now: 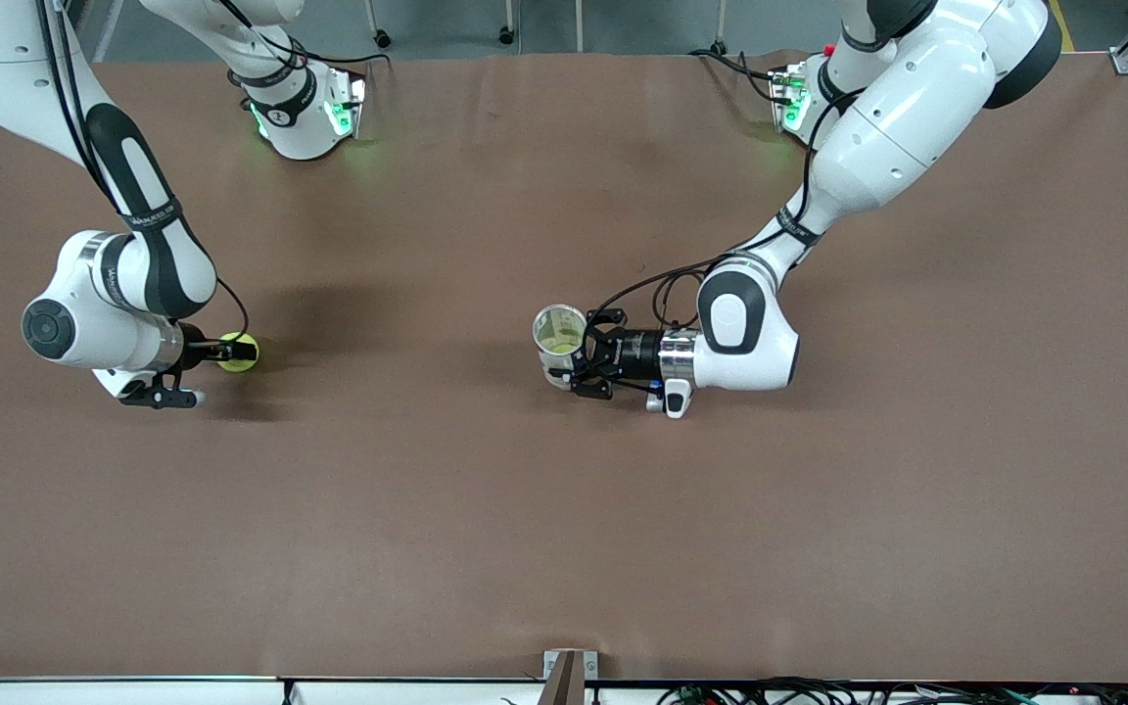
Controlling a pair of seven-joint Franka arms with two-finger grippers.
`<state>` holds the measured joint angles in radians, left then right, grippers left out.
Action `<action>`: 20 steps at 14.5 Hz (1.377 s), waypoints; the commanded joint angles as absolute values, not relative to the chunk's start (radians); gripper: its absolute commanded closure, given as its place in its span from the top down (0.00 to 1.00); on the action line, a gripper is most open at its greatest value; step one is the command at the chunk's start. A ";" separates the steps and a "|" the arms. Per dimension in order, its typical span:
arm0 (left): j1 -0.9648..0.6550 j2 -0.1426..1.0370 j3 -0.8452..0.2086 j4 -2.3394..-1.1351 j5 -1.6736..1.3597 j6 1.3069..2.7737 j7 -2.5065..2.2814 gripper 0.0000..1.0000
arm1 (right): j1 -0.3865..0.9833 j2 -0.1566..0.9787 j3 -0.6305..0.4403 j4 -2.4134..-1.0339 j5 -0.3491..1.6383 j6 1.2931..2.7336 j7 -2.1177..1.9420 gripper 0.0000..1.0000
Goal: Insert tennis ball vertically with right arm
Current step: 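Grasp the second tennis ball with the right gripper and lift it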
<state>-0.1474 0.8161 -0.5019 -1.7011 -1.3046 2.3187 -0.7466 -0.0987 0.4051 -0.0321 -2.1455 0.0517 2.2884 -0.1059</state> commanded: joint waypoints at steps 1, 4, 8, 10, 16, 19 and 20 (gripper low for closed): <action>-0.155 0.813 -0.497 -1.700 -1.319 2.322 -0.758 0.75 | -0.109 0.406 -0.023 -2.158 0.032 2.310 -0.109 0.89; -0.155 0.816 -0.480 -1.700 -1.318 2.322 -0.756 0.75 | -0.107 0.419 -0.021 -2.160 0.034 2.310 -0.109 0.84; -0.155 0.815 -0.480 -1.700 -1.318 2.322 -0.756 0.75 | -0.101 0.422 -0.018 -2.161 0.034 2.306 -0.109 0.60; -0.155 0.815 -0.480 -1.700 -1.318 2.322 -0.756 0.75 | -0.094 0.417 -0.018 -2.158 0.034 2.292 -0.109 0.47; -0.155 0.815 -0.480 -1.700 -1.318 2.322 -0.755 0.75 | -0.038 0.296 -0.017 -1.953 0.032 1.883 -0.094 0.44; -0.155 0.818 -0.480 -1.703 -1.318 2.322 -0.741 0.75 | 0.065 0.287 -0.015 -1.763 0.037 1.648 0.022 0.44; -0.156 0.819 -0.480 -1.703 -1.318 2.322 -0.738 0.75 | 0.122 0.290 -0.015 -1.723 0.043 1.617 0.096 0.44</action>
<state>-0.1493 0.8178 -0.4812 -1.7044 -1.3046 2.3194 -0.7466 0.0262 0.2767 -0.0158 -1.8058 0.0528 1.6875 -0.0216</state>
